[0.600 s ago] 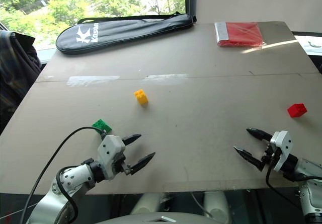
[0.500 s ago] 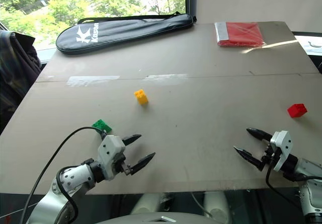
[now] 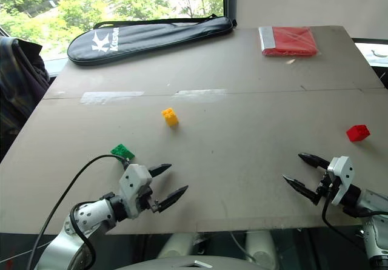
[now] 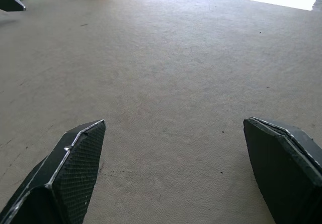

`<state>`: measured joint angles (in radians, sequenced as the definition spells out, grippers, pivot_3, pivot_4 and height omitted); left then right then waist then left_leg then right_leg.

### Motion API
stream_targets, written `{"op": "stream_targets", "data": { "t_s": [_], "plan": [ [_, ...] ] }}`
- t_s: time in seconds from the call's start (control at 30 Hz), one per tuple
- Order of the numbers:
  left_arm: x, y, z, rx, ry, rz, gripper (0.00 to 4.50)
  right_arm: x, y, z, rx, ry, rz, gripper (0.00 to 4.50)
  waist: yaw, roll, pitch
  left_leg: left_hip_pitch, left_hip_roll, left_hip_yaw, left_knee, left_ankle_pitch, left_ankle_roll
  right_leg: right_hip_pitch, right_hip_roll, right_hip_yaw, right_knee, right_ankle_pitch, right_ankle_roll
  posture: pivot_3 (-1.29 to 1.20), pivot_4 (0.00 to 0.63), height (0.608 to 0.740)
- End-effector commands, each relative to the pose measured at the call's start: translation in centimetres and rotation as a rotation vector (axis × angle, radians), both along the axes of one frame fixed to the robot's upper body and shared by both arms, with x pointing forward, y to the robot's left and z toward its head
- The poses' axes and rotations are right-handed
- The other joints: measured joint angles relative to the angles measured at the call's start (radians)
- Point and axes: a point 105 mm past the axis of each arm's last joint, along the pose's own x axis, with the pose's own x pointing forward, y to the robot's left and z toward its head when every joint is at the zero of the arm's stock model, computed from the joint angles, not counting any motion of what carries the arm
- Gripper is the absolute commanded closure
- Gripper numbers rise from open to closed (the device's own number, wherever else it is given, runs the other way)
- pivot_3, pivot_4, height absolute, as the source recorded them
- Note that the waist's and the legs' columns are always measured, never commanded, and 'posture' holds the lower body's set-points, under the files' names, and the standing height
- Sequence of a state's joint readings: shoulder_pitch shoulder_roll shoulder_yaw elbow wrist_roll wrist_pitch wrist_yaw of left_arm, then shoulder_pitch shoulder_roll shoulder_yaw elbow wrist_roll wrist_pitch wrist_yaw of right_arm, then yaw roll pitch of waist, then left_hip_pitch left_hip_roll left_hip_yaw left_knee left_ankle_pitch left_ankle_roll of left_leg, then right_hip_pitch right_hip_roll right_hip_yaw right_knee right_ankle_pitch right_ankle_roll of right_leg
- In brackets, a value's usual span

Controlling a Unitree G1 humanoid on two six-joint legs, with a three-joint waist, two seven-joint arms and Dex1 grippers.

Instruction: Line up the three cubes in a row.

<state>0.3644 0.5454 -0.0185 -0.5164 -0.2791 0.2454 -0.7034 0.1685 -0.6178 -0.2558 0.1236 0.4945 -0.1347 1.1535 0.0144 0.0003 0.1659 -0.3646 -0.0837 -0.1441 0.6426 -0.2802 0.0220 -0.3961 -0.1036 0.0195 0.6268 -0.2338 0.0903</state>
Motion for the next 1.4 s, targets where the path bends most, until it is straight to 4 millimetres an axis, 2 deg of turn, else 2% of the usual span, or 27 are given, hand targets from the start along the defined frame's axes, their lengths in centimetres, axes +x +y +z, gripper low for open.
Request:
{"op": "stream_targets", "data": {
  "t_s": [0.03,0.2,0.37,0.57,0.63,0.8,0.87,0.93,1.17,1.4],
  "plan": [
    [-0.3,-0.3,0.6,-0.011,-0.020,-0.018,0.05,0.0,-0.6,1.2,-0.007,-0.041,-0.007,0.00,0.000,0.000,0.000,0.000,0.000,0.000,0.000,0.000,0.000,0.000,0.000,0.000,0.000,0.000,0.000,0.00,0.150,0.732],
    [-0.3,-0.1,0.8,-0.003,-0.020,-0.020,0.05,-0.4,-0.5,1.0,-0.004,-0.035,-0.011,0.00,0.000,0.000,0.000,0.000,0.000,0.000,0.000,0.000,0.000,0.000,0.000,0.000,0.000,0.000,0.000,0.00,0.150,0.732],
    [-0.3,-0.7,1.3,-0.030,-0.023,-0.037,0.05,-0.9,-0.6,1.3,-0.004,-0.035,-0.012,0.00,0.000,0.000,0.000,0.000,0.000,0.000,0.000,0.000,0.000,0.000,0.000,0.000,0.000,0.000,0.000,0.00,0.150,0.732],
    [0.1,-1.7,2.2,-0.058,-0.031,-0.082,0.05,-1.3,-1.7,2.3,0.003,-0.053,-0.067,0.00,0.000,0.000,0.000,0.000,0.000,0.000,0.000,0.000,0.000,0.000,0.000,0.000,0.000,0.000,0.000,0.00,0.150,0.732],
    [0.4,-2.0,2.6,-0.071,-0.037,-0.092,0.05,-1.4,-2.9,2.6,-0.001,-0.056,-0.128,0.00,0.001,0.000,0.000,0.000,0.000,0.000,0.000,0.000,0.000,0.000,0.000,0.000,0.000,0.000,0.000,0.00,0.150,0.732],
    [1.1,-2.8,3.5,-0.078,-0.056,-0.152,0.05,-1.2,-7.8,3.5,-0.037,-0.076,-0.376,0.00,0.000,0.000,0.000,0.000,0.000,0.000,0.001,0.000,0.000,0.000,0.000,0.000,0.000,0.000,0.000,0.00,0.150,0.732],
    [1.1,-3.5,4.7,-0.099,-0.069,-0.220,0.05,-0.7,-9.9,4.2,-0.050,-0.086,-0.490,0.00,-0.001,0.000,0.000,0.000,0.000,0.001,0.001,0.000,0.000,0.000,0.001,0.000,0.000,0.000,0.000,0.00,0.150,0.732],
    [0.9,-4.0,5.6,-0.117,-0.069,-0.280,0.05,-0.3,-11.1,4.6,-0.043,-0.090,-0.559,0.00,-0.002,0.001,-0.001,0.001,0.000,0.001,0.001,0.000,0.000,0.000,0.001,0.001,0.001,0.000,0.000,0.00,0.150,0.732],
    [0.7,-6.2,9.6,-0.130,-0.107,-0.459,0.05,3.4,-13.8,4.6,-0.036,-0.061,-0.757,0.00,-0.003,0.002,-0.001,0.001,0.000,0.002,0.002,0.001,-0.001,0.000,0.002,0.002,0.002,0.002,-0.002,0.00,0.150,0.732],
    [1.5,-7.0,11.7,-0.116,-0.146,-0.506,0.05,6.1,-15.6,4.8,-0.015,-0.023,-0.852,0.00,-0.005,0.002,-0.001,0.000,0.000,0.004,0.003,0.003,-0.004,0.000,0.002,0.003,0.001,0.002,-0.002,0.00,0.150,0.732]
  ]
}}
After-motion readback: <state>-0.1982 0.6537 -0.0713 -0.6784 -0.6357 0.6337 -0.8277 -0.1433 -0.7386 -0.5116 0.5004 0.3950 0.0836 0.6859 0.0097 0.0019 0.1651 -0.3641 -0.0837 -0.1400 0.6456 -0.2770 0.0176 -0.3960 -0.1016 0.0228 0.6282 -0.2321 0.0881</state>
